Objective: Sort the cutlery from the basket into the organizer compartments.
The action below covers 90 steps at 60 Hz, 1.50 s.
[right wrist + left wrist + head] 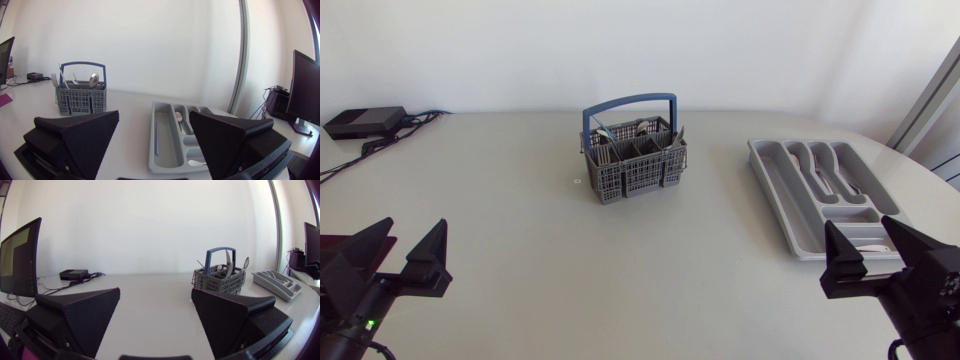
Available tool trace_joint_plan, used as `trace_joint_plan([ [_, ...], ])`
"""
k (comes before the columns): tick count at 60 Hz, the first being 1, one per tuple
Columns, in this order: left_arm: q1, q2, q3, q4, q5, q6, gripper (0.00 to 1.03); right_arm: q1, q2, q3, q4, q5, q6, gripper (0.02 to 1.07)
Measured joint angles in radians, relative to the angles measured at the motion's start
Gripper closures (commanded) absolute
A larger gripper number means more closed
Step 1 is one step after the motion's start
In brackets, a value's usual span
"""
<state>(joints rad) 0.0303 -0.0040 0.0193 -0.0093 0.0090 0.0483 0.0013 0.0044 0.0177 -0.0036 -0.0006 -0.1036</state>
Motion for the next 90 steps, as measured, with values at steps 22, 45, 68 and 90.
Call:
trace_joint_plan([
  [22,0.0,0.0,0.0,0.0,0.0,0.0,0.05,0.0,-0.005,0.0,0.0,0.0,0.0,0.06],
  [45,0.002,0.052,0.071,0.04,0.0,-0.008,0.08,0.047,0.212,0.156,0.023,0.031,0.025,0.06],
  [68,-0.013,0.571,0.359,0.093,-0.003,-0.052,0.08,0.22,0.627,0.347,0.105,0.187,0.03,0.06],
  [90,-0.135,1.181,0.761,-0.181,-0.097,-0.027,0.1,0.24,0.927,0.539,-0.057,0.209,0.045,0.06],
])
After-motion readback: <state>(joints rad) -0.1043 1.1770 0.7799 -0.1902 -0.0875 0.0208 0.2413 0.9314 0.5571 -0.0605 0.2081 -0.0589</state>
